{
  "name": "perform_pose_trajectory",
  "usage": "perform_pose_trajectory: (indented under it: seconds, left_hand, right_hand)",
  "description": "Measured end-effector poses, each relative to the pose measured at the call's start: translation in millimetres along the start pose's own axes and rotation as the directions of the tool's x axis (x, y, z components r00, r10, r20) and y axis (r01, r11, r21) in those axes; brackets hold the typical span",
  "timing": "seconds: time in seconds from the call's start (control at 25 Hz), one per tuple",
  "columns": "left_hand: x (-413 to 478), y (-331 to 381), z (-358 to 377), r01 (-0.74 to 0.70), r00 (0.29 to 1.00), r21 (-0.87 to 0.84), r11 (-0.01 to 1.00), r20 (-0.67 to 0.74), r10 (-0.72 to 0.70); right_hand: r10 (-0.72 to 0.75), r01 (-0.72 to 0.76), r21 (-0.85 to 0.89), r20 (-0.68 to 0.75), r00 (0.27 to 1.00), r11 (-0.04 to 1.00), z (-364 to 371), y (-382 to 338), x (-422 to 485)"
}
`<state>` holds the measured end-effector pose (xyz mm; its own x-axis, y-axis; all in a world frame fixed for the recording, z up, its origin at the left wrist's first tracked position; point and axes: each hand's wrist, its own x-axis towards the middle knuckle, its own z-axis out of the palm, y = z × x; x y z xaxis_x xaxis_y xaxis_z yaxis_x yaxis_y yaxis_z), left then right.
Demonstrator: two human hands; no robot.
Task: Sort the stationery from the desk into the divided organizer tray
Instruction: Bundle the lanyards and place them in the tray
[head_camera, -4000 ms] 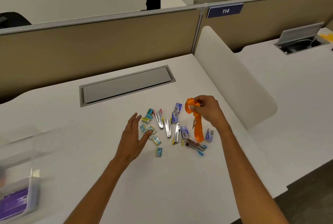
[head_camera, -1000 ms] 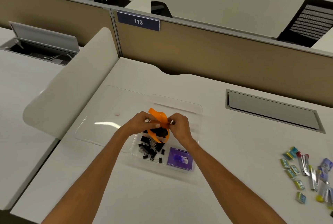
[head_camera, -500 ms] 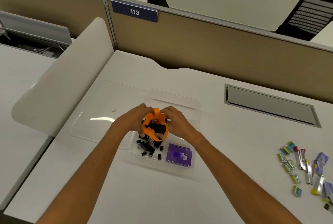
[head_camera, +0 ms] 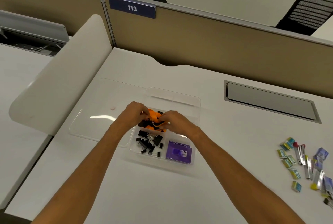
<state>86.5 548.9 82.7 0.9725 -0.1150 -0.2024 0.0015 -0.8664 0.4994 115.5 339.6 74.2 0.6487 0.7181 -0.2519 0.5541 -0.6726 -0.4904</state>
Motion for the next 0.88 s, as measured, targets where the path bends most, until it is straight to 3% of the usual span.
perform_pose_trajectory:
  seconds: [0.08,0.2,0.28,0.44,0.56,0.68,0.8,0.88]
  left_hand:
    - [0.4,3.2,4.2,0.001,0.999,0.055,0.998,-0.038,0.001]
    - [-2.2,5.4,18.9,-0.119,0.985,0.275,0.954,-0.086,0.148]
    - [-2.1,5.0,27.5,-0.135,0.985,0.321,0.937,-0.060,0.163]
    - [-2.8,14.0,36.3,-0.070,0.994,0.284,0.956,0.101,0.042]
    - [-1.6,14.3,35.6,-0.024,0.997,0.225,0.974,0.070,0.008]
    - [2.2,16.2,30.8,0.082,0.996,0.149,0.985,0.034,-0.088]
    - [6.2,23.1,25.1,0.105,0.988,0.099,0.990,-0.125,-0.092]
    - [6.3,26.0,29.3,0.118,0.987,0.008,0.993,-0.111,-0.117]
  right_hand:
    - [0.067,-0.066,0.012,-0.095,0.993,0.998,2.0,-0.9,6.2]
    - [0.094,-0.156,-0.264,-0.235,0.967,0.952,17.1,-4.8,16.1]
    - [0.102,-0.204,-0.343,-0.292,0.951,0.917,25.8,-11.3,19.5]
    - [0.144,-0.190,-0.246,-0.195,0.970,0.951,29.0,-25.7,20.9]
    - [0.155,-0.169,-0.242,-0.078,0.985,0.956,21.0,-32.9,22.3]
    - [0.167,-0.162,-0.119,0.026,0.986,0.979,2.5,-25.8,26.7]
    - [0.154,-0.152,0.050,-0.037,0.987,0.987,-18.5,-18.2,21.7]
    - [0.198,-0.183,0.144,-0.093,0.976,0.972,-24.5,-15.5,18.8]
